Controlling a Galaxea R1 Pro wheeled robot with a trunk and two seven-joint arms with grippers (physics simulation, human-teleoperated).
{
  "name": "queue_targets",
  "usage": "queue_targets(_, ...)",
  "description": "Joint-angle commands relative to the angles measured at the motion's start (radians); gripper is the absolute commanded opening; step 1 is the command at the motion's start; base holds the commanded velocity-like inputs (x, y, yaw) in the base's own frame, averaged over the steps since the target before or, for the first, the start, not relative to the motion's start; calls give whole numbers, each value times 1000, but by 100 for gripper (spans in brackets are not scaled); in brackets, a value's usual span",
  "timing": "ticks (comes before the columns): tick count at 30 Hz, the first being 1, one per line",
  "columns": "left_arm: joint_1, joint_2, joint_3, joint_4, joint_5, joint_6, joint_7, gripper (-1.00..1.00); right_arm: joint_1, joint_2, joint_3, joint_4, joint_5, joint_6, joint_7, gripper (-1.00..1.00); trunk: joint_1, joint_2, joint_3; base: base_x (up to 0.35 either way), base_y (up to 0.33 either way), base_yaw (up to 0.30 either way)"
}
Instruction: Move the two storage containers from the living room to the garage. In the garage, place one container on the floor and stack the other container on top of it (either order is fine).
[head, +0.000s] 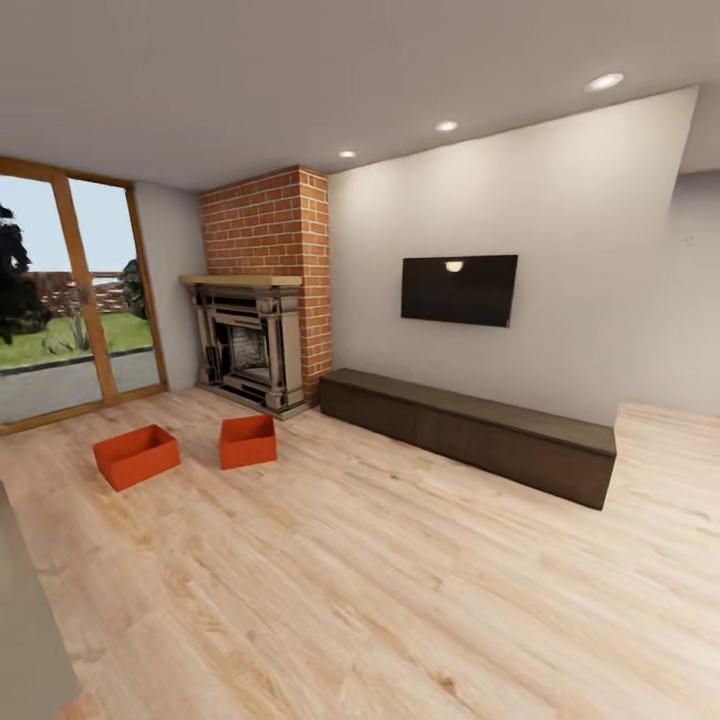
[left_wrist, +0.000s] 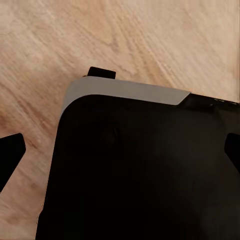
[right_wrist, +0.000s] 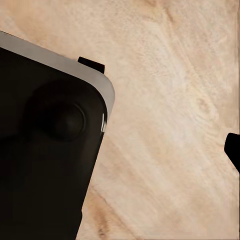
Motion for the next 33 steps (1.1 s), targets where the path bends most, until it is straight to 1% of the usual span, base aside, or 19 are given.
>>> queue_targets(1, 0, 0, 0, -1, 6, -2, 1, 100, -1, 1, 9, 3, -10, -6, 0, 100, 1, -1, -1, 315, -75, 268)
queue_targets(9, 0, 0, 0, 0, 6, -2, 1, 100, -1, -1, 8, 3, -10, -6, 0, 100, 1, -1, -1, 315, -75, 240)
queue_targets(33, 0, 0, 0, 0, 6, -2, 1, 100, -1, -7, 10, 3, 0, -5, 3, 100, 1, -1, -1, 315, -75, 8)
